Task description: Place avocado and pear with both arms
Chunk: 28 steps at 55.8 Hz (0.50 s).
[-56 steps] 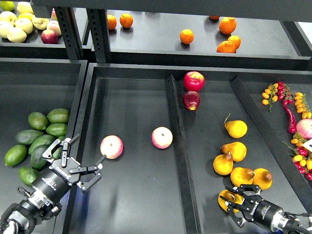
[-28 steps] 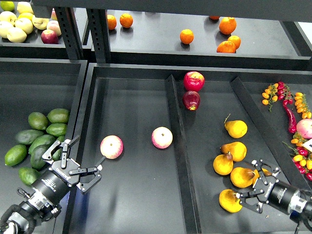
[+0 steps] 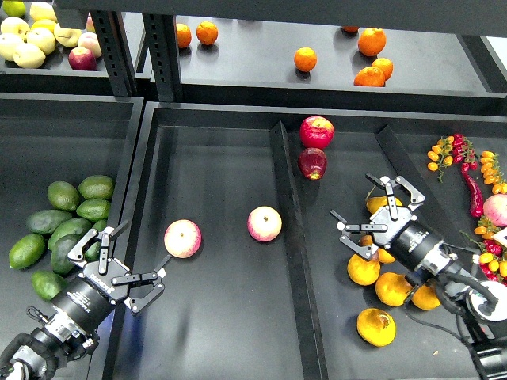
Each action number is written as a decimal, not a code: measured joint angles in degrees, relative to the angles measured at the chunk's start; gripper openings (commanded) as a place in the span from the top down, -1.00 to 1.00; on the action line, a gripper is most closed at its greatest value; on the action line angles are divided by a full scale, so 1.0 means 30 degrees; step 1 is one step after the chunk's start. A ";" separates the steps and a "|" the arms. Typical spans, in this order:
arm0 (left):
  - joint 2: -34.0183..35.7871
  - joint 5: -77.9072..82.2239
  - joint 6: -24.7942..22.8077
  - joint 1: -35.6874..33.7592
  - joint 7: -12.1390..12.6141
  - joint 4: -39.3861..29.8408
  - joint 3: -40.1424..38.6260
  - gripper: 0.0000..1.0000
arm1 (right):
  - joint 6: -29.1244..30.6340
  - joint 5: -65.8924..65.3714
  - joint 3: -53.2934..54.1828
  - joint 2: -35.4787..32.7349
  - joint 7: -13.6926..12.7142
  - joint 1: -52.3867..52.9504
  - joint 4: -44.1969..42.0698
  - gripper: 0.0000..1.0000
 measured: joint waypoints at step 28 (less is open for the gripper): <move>0.0000 0.0000 0.0000 0.0180 0.0000 -0.0084 0.0017 -0.99 | 0.0435 0.0806 -0.0141 0.2651 0.0003 -0.1293 -0.0815 -0.99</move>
